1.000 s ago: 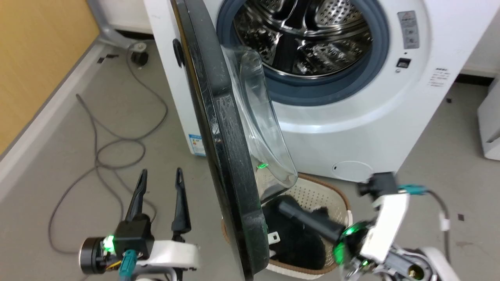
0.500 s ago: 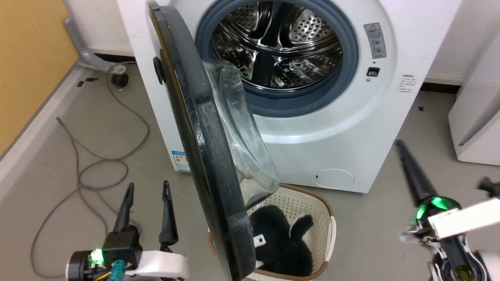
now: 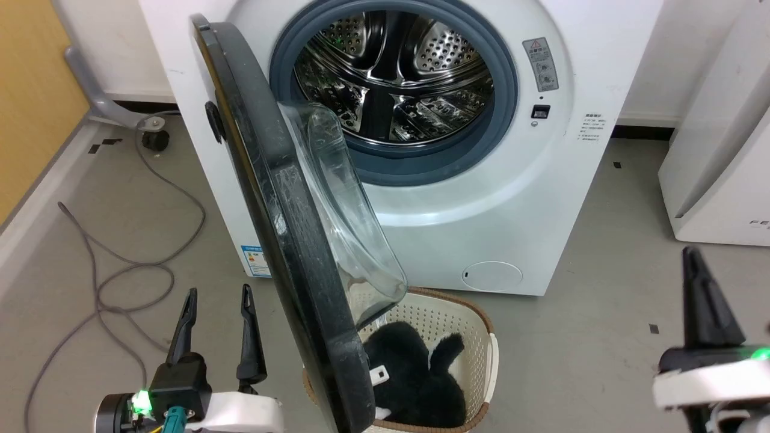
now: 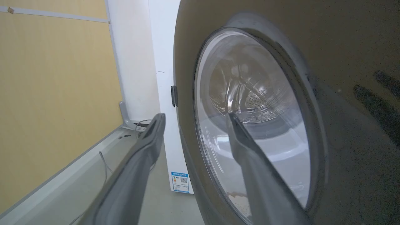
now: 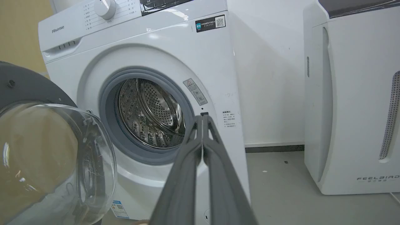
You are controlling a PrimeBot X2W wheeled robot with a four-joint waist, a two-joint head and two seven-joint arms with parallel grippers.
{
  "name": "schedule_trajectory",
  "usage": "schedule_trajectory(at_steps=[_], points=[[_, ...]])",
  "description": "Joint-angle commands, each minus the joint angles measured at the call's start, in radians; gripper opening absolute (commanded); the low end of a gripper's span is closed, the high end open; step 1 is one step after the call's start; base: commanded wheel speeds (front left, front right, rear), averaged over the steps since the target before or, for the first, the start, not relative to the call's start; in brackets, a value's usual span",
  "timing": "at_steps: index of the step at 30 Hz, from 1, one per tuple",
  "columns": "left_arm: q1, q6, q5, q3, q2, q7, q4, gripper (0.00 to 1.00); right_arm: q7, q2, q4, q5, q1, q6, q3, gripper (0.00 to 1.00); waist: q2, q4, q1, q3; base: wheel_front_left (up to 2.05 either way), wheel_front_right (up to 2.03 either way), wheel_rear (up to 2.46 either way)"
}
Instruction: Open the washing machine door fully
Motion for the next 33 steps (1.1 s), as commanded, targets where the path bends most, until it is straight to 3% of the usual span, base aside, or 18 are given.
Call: schedule_trajectory(at_steps=[1, 4, 12, 13, 14, 23, 24, 25, 33], points=[[0.011, -0.004, 0.007, 0.002, 0.001, -0.005, -0.004, 1.0, -0.004, 0.03, -0.009, -0.111, 0.03, 0.001, -0.022, 0.0, -0.0001, -0.004, 0.0001, -0.002, 0.0, 0.0, 0.0], [0.012, -0.004, 0.006, 0.0, 0.001, -0.005, -0.004, 1.0, -0.004, 0.063, -0.01, -0.29, 0.061, 0.001, -0.035, 0.0, -0.0001, -0.009, 0.0001, -0.007, 0.0, 0.0, 0.0], [0.02, -0.006, 0.005, -0.003, 0.001, -0.005, 0.002, 1.0, -0.004, 0.133, 0.044, -0.354, 0.14, 0.001, -0.035, 0.0, -0.0001, -0.01, 0.0001, -0.027, 0.0, 0.0, 0.0], [0.021, -0.007, 0.004, -0.003, 0.001, -0.005, 0.003, 1.0, -0.004, 0.138, 0.048, -0.339, 0.146, 0.001, -0.043, 0.62, -0.0001, -0.01, 0.0001, -0.029, 0.0, 0.0, 0.0], [0.022, -0.007, 0.003, -0.003, 0.001, -0.005, 0.003, 1.0, -0.004, 0.141, 0.05, -0.329, 0.151, 0.001, -0.05, 1.0, -0.0001, -0.01, 0.0001, -0.031, 0.0, 0.0, 0.0], [0.034, -0.005, -0.003, 0.008, 0.001, -0.005, 0.006, 1.0, -0.004, 0.147, 0.015, -0.331, 0.159, 0.001, -0.067, 1.0, -0.0001, -0.02, 0.0001, -0.036, 0.0, 0.0, 0.0], [0.034, -0.006, -0.003, 0.009, 0.001, -0.005, 0.009, 0.6, -0.004, 0.147, 0.014, -0.331, 0.159, 0.001, -0.066, 1.0, -0.0001, -0.021, 0.0001, -0.036, 0.0, 0.0, 0.0], [0.034, -0.009, -0.005, 0.009, 0.001, -0.005, 0.01, 0.0, -0.004, 0.147, 0.013, -0.332, 0.158, 0.001, -0.065, 1.0, -0.0001, -0.02, 0.0001, -0.035, 0.0, 0.0, 0.0], [0.013, -0.014, -0.015, 0.049, 0.001, -0.005, -0.026, 0.0, -0.004, 0.147, -0.005, -0.366, 0.156, 0.001, -0.075, 1.0, -0.0001, -0.017, 0.0001, -0.028, 0.0, 0.0, 0.0]])
